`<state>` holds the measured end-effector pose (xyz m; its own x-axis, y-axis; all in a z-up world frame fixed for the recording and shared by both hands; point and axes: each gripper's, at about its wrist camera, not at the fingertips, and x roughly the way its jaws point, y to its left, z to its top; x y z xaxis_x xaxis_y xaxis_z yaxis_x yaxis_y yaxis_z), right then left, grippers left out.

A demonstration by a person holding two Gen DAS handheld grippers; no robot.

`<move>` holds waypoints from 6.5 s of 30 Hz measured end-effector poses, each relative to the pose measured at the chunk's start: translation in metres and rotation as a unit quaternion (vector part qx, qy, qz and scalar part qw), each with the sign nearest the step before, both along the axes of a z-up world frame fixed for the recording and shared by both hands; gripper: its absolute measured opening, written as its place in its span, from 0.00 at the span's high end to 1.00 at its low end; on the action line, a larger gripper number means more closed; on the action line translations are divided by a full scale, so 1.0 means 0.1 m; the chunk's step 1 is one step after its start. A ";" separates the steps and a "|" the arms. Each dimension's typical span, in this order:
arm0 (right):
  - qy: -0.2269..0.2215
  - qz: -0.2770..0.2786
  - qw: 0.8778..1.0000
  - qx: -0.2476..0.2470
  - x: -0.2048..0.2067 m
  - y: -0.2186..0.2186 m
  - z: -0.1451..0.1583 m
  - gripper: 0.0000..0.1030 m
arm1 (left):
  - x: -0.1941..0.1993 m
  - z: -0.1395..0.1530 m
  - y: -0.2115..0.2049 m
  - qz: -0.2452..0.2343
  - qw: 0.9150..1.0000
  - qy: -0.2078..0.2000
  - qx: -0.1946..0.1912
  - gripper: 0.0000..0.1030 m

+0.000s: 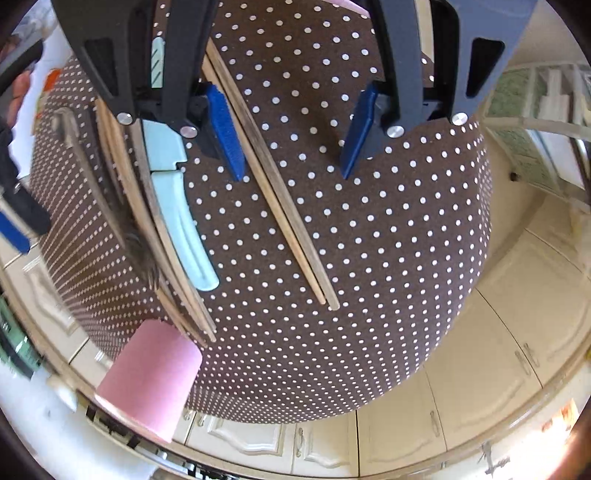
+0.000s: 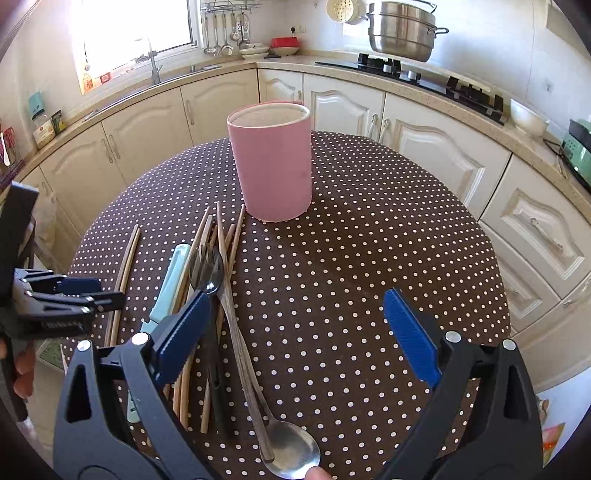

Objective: Organize utensils
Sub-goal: 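Lower the left gripper onto a wooden chopstick and close on it, then grasp a second chopstick with the right gripper while the left gripper holds its chopstick, then lift both chopsticks and lower them into the pink cup, then open both grippers and withdraw from the pink cup, then grasp the light-blue knife with the left gripper while the right gripper grasps a chopstick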

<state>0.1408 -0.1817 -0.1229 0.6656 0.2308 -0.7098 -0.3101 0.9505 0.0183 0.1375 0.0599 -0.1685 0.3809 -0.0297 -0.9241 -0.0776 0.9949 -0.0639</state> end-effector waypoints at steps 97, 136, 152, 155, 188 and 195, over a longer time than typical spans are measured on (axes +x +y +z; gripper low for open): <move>0.091 0.100 0.985 0.108 0.40 1.37 -0.05 0.94 | 0.03 0.69 0.27 -0.024 0.970 -0.176 -0.163 0.95; -0.295 -0.008 0.925 0.240 1.38 0.18 0.66 0.94 | 1.46 1.06 -0.80 -0.074 0.860 -0.488 -0.130 0.95; -0.300 -0.018 0.933 0.198 0.93 0.18 0.55 0.94 | 0.82 1.14 -0.48 -0.005 0.896 -0.442 -0.054 0.30; -0.299 -0.022 0.936 0.186 0.87 0.21 0.54 0.94 | 0.73 1.14 -0.45 0.019 0.906 -0.424 -0.003 0.30; -0.103 -0.003 0.993 0.056 0.34 0.00 0.07 0.52 | 0.26 0.07 -0.45 -0.072 0.995 -0.065 -0.038 0.28; -0.051 0.027 0.997 0.052 0.26 0.03 -0.16 0.51 | 0.16 0.00 -0.51 -0.074 0.995 -0.061 -0.008 0.28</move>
